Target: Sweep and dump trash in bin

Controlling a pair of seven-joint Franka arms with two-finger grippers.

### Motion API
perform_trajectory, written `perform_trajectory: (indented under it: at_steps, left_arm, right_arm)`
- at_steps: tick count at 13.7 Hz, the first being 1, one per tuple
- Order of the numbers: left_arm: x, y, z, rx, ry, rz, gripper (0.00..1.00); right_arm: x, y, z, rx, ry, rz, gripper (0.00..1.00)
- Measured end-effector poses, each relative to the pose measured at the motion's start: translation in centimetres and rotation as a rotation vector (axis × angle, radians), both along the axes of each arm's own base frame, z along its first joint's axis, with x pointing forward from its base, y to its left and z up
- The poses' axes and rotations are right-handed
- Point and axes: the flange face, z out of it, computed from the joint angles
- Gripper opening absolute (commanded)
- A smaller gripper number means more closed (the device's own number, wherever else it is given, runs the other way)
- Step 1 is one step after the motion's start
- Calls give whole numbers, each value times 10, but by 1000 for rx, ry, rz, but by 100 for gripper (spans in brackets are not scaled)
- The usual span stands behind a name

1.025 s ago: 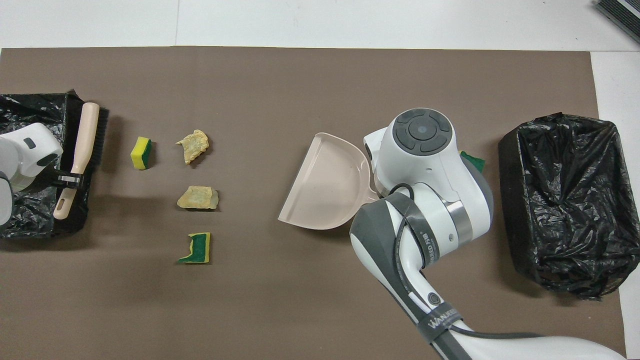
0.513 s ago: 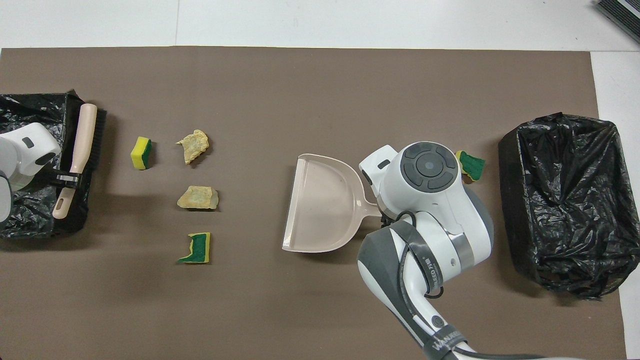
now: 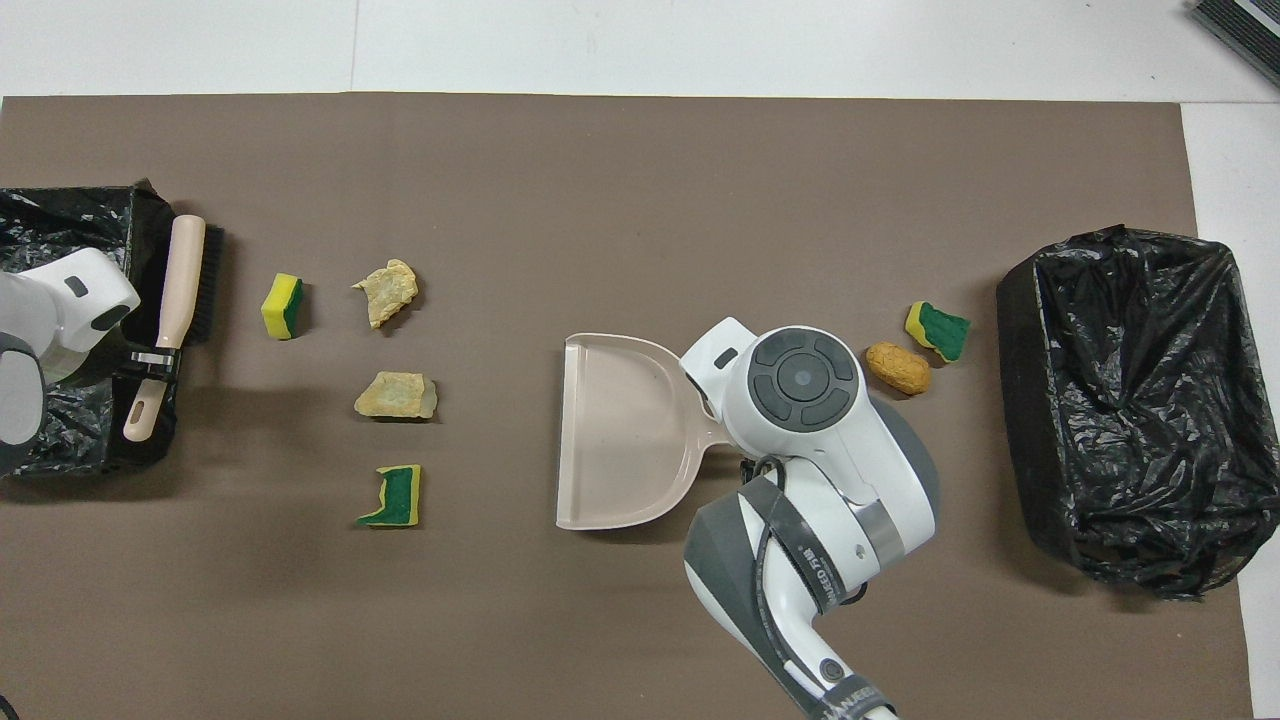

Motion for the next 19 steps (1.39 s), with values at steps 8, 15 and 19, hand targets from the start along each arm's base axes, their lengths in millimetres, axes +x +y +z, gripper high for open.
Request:
perform_trajectory:
  at_steps: [8, 15, 19]
  left_arm:
    - [-11, -63, -2, 15, 80, -79, 0]
    - [-13, -73, -2, 18, 84, -82, 0]
    - [-13, -72, -2, 18, 84, -81, 0]
  right_arm:
    - [-15, 33, -28, -87, -48, 51, 0]
    - [-15, 33, -28, -98, -55, 61, 0]
    - [-15, 33, -28, -98, -55, 61, 0]
